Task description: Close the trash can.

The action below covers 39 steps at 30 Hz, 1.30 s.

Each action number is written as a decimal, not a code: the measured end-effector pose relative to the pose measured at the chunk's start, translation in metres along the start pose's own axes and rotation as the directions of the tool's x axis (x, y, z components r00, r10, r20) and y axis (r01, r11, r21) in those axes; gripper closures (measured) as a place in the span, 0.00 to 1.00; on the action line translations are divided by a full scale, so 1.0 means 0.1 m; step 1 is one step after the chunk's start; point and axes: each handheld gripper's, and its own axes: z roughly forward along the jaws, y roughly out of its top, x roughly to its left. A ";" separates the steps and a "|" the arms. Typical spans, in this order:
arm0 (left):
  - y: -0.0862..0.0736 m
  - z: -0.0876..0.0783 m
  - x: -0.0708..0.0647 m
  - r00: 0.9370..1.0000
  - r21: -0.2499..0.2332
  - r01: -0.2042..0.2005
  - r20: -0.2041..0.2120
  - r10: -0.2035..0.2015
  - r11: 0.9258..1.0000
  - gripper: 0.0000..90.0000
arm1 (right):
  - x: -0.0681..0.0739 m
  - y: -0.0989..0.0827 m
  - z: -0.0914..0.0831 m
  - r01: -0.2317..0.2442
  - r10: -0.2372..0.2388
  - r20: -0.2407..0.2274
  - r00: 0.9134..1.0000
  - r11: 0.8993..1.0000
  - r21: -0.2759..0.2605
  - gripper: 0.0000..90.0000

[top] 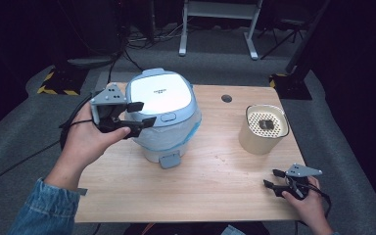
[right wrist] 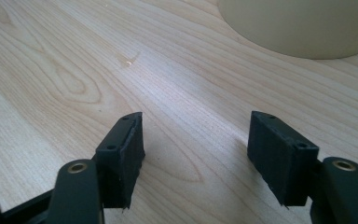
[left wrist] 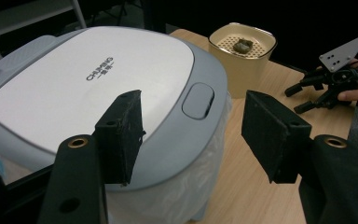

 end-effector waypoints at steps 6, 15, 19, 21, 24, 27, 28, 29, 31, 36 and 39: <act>-0.21 -0.14 -0.03 0.999 -0.002 0.008 -0.050 -0.008 1.000 0.42 | 0.00 0.00 0.00 0.000 0.000 0.000 1.000 1.000 0.000 0.40; -0.62 -0.19 -0.14 0.995 0.008 0.022 -0.102 -0.022 1.000 0.41 | 0.00 0.00 0.00 0.000 0.000 0.000 1.000 1.000 0.000 0.40; -0.80 -0.18 -0.18 0.992 0.023 0.034 -0.122 -0.031 0.999 0.41 | 0.00 0.00 0.00 0.000 0.000 0.000 1.000 1.000 0.000 0.40; -0.90 -0.16 -0.19 0.989 0.041 0.038 -0.145 -0.032 0.998 0.41 | 0.00 0.00 0.00 0.000 0.000 0.000 1.000 1.000 0.000 0.40; -1.05 -0.12 -0.17 0.989 0.038 0.069 -0.136 -0.063 0.997 0.41 | 0.00 0.00 0.00 0.000 0.000 0.000 1.000 1.000 0.000 0.40; -1.18 -0.07 -0.15 0.988 0.051 0.077 -0.136 -0.069 0.996 0.40 | 0.00 0.00 0.00 0.001 -0.001 0.000 1.000 1.000 0.000 0.40; -1.24 -0.04 -0.14 0.988 0.051 0.081 -0.133 -0.073 0.995 0.40 | 0.00 0.00 0.00 0.000 0.000 0.000 1.000 1.000 0.000 0.40; -1.28 -0.02 -0.14 0.988 0.048 0.086 -0.133 -0.079 0.995 0.39 | 0.00 0.00 0.00 0.000 0.000 0.000 1.000 1.000 0.000 0.40; -1.38 0.02 -0.13 0.987 0.042 0.104 -0.125 -0.098 0.994 0.39 | 0.00 0.00 0.00 0.000 0.000 0.000 1.000 1.000 0.000 0.40; -1.60 0.13 -0.12 0.986 0.038 0.126 -0.110 -0.121 0.991 0.37 | 0.00 0.00 0.00 0.000 0.000 0.000 1.000 1.000 0.000 0.40; -1.71 0.19 -0.12 0.985 0.035 0.139 -0.103 -0.135 0.990 0.36 | 0.00 0.00 0.00 0.001 -0.001 0.000 1.000 1.000 0.000 0.40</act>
